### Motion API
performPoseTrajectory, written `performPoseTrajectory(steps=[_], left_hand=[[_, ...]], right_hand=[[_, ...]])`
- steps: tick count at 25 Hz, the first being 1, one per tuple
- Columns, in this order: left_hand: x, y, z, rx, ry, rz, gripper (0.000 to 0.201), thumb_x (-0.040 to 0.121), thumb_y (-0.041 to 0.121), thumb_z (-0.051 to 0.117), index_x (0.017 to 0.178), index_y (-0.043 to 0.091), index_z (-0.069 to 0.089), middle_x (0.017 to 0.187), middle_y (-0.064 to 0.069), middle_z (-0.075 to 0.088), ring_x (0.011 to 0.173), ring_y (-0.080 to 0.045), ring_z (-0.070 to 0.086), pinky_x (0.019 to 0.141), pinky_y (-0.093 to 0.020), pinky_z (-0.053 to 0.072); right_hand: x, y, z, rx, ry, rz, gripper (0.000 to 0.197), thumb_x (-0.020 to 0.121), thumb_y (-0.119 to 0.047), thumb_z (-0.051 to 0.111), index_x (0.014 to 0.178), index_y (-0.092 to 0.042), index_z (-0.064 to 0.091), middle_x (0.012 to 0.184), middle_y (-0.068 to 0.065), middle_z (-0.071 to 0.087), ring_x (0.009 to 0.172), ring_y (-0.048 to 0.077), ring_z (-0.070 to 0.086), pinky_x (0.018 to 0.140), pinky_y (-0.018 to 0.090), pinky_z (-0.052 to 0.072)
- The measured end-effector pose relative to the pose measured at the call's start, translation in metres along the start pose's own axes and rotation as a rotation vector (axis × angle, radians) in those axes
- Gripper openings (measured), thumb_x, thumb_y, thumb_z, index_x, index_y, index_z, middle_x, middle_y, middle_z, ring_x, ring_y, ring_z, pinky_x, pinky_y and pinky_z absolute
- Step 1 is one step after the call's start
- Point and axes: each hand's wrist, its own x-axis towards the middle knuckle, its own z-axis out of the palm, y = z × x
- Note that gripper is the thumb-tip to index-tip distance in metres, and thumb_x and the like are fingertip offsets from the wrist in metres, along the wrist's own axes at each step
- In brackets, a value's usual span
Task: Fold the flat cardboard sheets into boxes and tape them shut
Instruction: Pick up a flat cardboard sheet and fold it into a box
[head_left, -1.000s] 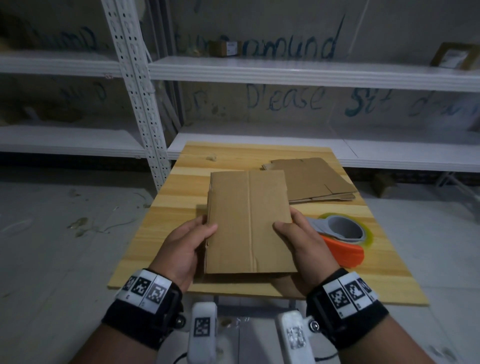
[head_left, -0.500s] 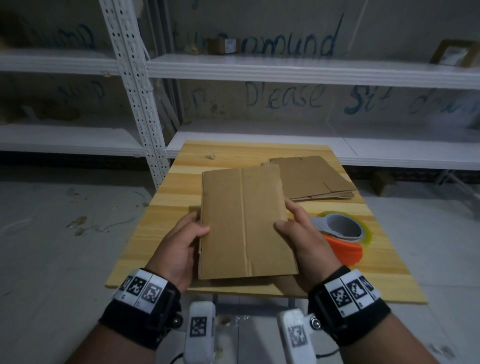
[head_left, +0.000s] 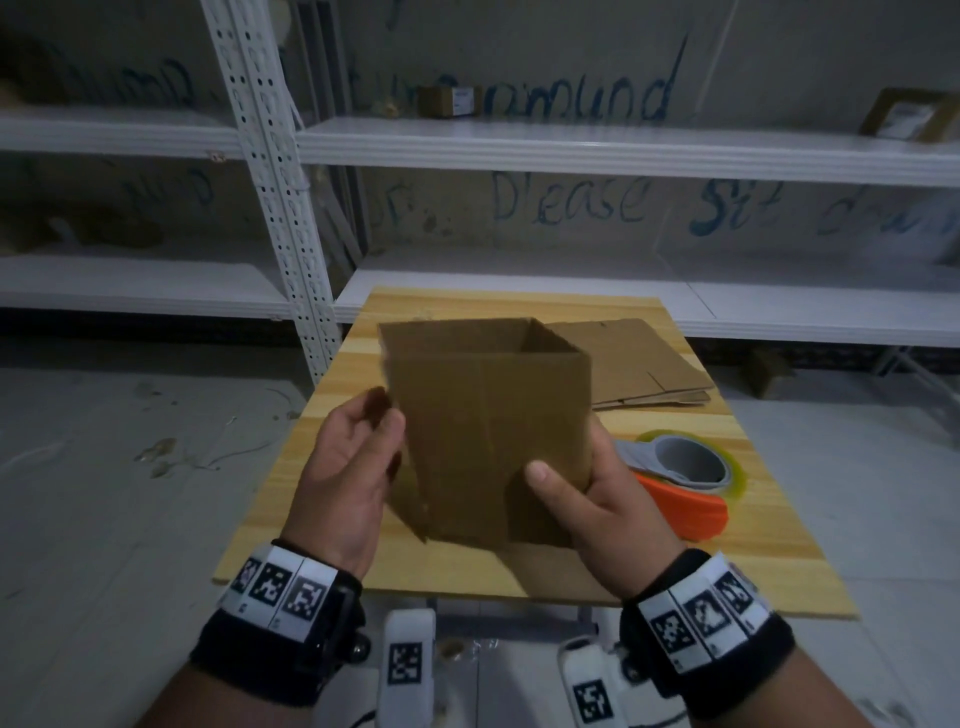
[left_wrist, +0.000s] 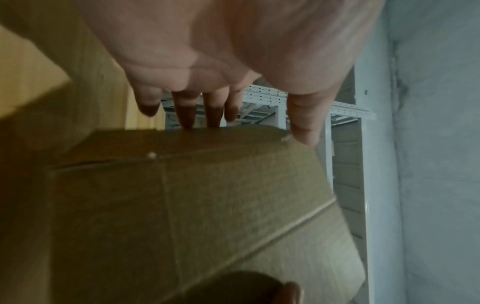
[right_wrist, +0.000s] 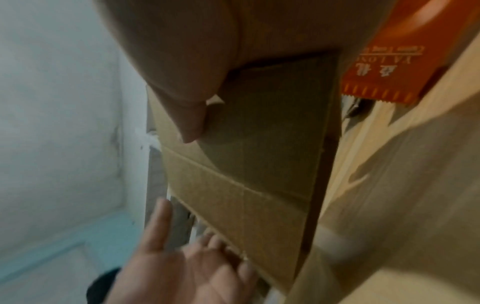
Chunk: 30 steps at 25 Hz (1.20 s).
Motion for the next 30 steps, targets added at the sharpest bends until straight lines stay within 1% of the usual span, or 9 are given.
performPoseTrajectory(steps=[2,4,7,11,16,19,21,26,30], left_hand=[[-0.002,0.001,0.001,0.006,-0.015,0.004,0.115,0.054,0.064,0.1,0.152,0.026,0.052,0.136,-0.004,0.077,0.124,-0.026,0.075,0.105,-0.058,0.057],[-0.004,0.002,0.003,0.006,-0.075,0.013,0.118,0.05,0.065,0.102,0.15,0.027,0.053,0.137,-0.004,0.076,0.126,-0.027,0.074,0.104,-0.06,0.057],[-0.005,-0.001,0.006,0.02,-0.089,0.031,0.11,0.051,0.061,0.103,0.146,0.029,0.057,0.137,-0.005,0.077,0.128,-0.028,0.073,0.108,-0.066,0.054],[-0.005,-0.002,0.004,0.072,-0.097,0.102,0.107,0.062,0.056,0.101,0.155,0.044,0.049,0.145,0.003,0.071,0.135,-0.025,0.068,0.109,-0.067,0.054],[-0.004,-0.005,0.001,0.087,-0.192,0.153,0.094,0.082,0.026,0.089,0.161,0.047,0.043,0.151,0.008,0.066,0.141,-0.02,0.063,0.113,-0.06,0.053],[-0.005,-0.002,0.004,0.087,-0.202,0.139,0.08,0.082,0.036,0.084,0.152,0.057,0.052,0.149,0.011,0.067,0.14,-0.019,0.064,0.112,-0.057,0.055],[-0.007,-0.001,0.007,0.101,-0.199,0.157,0.074,0.084,0.04,0.084,0.148,0.061,0.053,0.15,0.014,0.067,0.14,-0.016,0.064,0.111,-0.051,0.056],[-0.01,0.001,0.008,0.199,-0.2,0.188,0.064,0.085,0.05,0.081,0.14,0.07,0.054,0.139,0.017,0.072,0.13,-0.012,0.07,0.097,-0.038,0.064],[-0.014,0.002,0.006,0.343,-0.215,0.168,0.055,0.077,0.08,0.076,0.128,0.06,0.07,0.141,0.004,0.07,0.126,-0.02,0.072,0.091,-0.042,0.067]], right_hand=[[0.0,0.006,0.003,-0.144,-0.038,-0.024,0.084,0.097,-0.042,0.074,0.167,-0.041,0.027,0.153,-0.007,0.058,0.136,0.014,0.062,0.106,0.048,0.06],[0.0,0.012,0.005,-0.209,-0.019,-0.066,0.086,0.098,-0.056,0.065,0.169,-0.043,0.019,0.164,-0.004,0.047,0.147,0.015,0.052,0.117,0.057,0.049],[0.0,0.015,0.004,-0.253,0.04,-0.145,0.076,0.103,-0.069,0.038,0.171,-0.04,0.017,0.17,-0.008,0.039,0.155,0.012,0.04,0.126,0.056,0.037],[0.001,0.011,0.001,-0.124,0.083,-0.165,0.065,0.106,-0.053,0.044,0.168,-0.041,0.026,0.161,-0.012,0.049,0.147,0.013,0.05,0.12,0.052,0.045],[0.001,0.012,-0.004,-0.043,0.101,-0.178,0.064,0.103,-0.03,0.053,0.163,-0.034,0.031,0.15,-0.002,0.059,0.136,0.016,0.06,0.11,0.038,0.055],[0.001,0.01,-0.005,-0.008,0.145,-0.163,0.057,0.1,-0.03,0.06,0.152,-0.036,0.038,0.139,0.003,0.065,0.124,0.017,0.068,0.098,0.038,0.06],[-0.001,0.008,-0.003,-0.053,0.163,-0.205,0.056,0.099,-0.036,0.064,0.148,-0.039,0.038,0.136,-0.005,0.066,0.123,0.016,0.069,0.096,0.034,0.06],[-0.001,0.002,0.0,-0.211,0.158,-0.28,0.067,0.101,-0.028,0.06,0.153,-0.046,0.023,0.128,-0.052,0.051,0.125,-0.009,0.06,0.098,0.01,0.051],[-0.003,0.002,-0.004,-0.167,0.132,-0.263,0.067,0.097,-0.045,0.068,0.152,-0.061,0.033,0.15,-0.012,0.056,0.134,0.012,0.062,0.104,0.037,0.059]])
